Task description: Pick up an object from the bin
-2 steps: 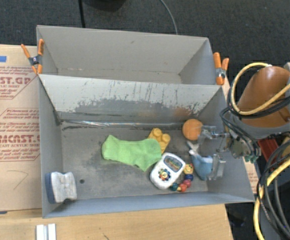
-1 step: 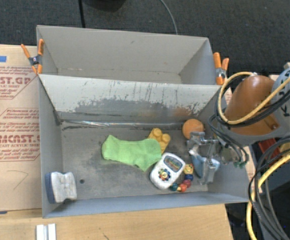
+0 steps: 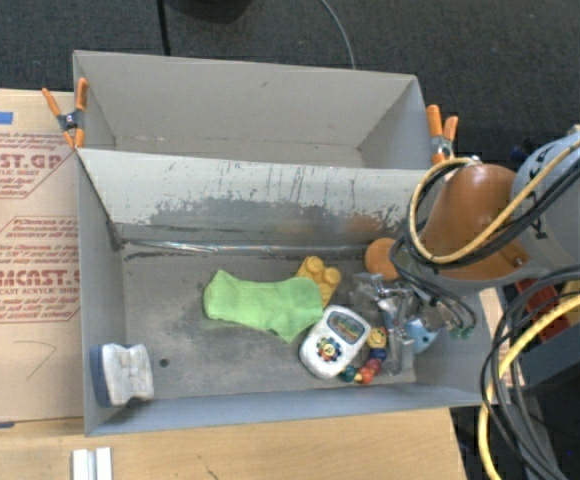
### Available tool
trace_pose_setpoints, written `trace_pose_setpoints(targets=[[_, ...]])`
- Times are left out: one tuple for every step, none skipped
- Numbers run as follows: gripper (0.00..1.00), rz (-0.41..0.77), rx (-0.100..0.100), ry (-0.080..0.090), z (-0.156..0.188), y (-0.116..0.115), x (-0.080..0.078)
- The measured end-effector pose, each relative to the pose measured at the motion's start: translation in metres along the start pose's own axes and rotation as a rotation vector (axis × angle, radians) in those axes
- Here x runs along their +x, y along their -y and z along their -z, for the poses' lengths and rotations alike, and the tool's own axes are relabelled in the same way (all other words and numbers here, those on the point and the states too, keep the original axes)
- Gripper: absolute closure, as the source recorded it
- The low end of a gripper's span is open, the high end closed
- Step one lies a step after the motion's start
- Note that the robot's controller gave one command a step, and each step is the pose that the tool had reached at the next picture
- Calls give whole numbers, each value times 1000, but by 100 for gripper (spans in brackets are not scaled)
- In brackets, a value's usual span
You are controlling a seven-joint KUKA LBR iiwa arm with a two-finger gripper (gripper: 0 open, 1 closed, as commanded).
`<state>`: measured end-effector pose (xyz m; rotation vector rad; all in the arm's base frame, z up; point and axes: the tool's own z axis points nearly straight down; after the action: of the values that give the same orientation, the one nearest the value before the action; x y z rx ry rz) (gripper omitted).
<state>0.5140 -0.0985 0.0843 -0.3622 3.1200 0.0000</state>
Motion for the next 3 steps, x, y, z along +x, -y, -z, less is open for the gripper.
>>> trace_pose_setpoints(targets=[[100,44,6,12,-8,-26,-4],[100,44,6,12,-8,-26,-4],[100,31,3,3,30,-27,-6]])
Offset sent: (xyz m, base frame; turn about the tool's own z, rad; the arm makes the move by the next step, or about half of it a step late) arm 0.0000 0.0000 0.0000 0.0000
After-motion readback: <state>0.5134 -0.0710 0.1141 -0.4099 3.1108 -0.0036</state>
